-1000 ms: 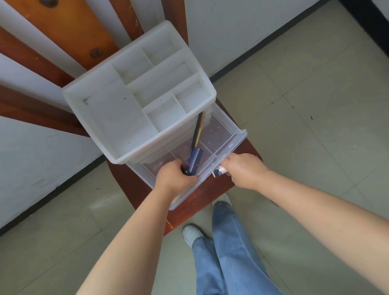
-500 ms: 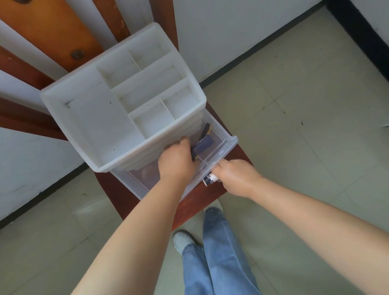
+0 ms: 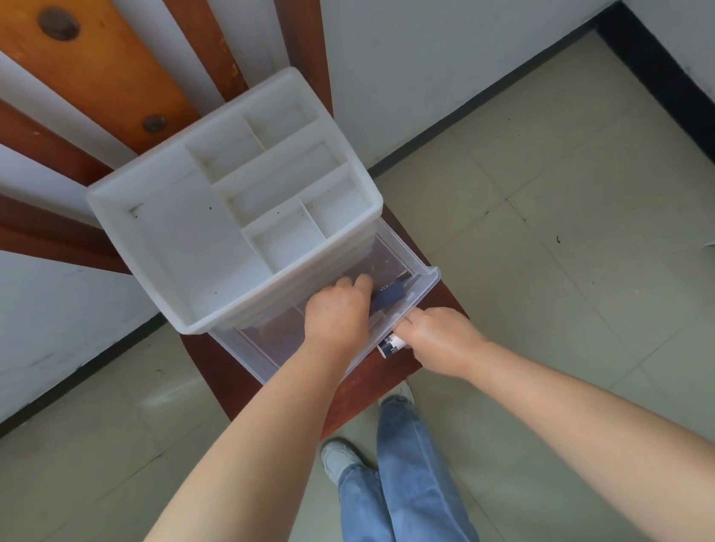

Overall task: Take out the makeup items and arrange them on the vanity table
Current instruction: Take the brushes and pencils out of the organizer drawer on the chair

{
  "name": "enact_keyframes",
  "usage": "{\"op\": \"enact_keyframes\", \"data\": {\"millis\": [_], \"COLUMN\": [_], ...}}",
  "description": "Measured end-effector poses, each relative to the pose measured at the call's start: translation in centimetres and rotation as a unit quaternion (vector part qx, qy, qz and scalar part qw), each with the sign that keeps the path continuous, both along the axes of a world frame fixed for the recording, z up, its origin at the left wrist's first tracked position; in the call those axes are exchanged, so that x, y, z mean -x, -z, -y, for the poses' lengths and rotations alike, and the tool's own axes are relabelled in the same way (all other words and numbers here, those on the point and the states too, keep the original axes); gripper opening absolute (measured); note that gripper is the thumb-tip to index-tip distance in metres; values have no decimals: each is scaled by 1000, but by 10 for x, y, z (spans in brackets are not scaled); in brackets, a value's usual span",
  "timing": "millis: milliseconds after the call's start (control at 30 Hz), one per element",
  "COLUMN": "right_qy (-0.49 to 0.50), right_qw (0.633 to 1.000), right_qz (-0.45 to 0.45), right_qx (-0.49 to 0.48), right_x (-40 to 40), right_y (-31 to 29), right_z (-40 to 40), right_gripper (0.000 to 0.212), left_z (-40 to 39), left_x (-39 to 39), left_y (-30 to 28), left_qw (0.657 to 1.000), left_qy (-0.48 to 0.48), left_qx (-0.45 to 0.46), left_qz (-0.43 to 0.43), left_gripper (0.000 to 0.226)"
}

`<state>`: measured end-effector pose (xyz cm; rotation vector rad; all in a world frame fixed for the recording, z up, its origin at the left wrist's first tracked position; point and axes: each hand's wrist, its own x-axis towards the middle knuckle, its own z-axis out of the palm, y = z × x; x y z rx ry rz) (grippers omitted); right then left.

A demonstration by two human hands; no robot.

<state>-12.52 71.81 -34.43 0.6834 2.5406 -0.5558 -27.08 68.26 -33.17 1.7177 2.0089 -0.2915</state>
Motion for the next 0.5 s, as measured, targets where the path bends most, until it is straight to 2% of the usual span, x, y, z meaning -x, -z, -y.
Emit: {"op": "enact_keyframes", "data": {"millis": [100,233,300,500], "right_qy": [5,12,17,21], "right_qw": [1000,1000,1000,1000], "right_qz": [-8,-22,-21,-22], "right_qx": [10,6,5,-1], "right_x": [-1,-1,-1,-2], "right_y": [0,1,1,0], "right_z": [-1,0,1,3], "right_gripper": [42,51,47,42], "left_z": [-1,5,11,24], "left_x": [0,6,9,12], "left_y": [-1,-1,-1,2], "left_qw": [1000,1000,999,997], "left_qy": [-5,-19,-17,60], "left_qx": [2,15,16,-4], "left_qz": [8,-14,-25,-38], "left_gripper": [32,25,26,32]}}
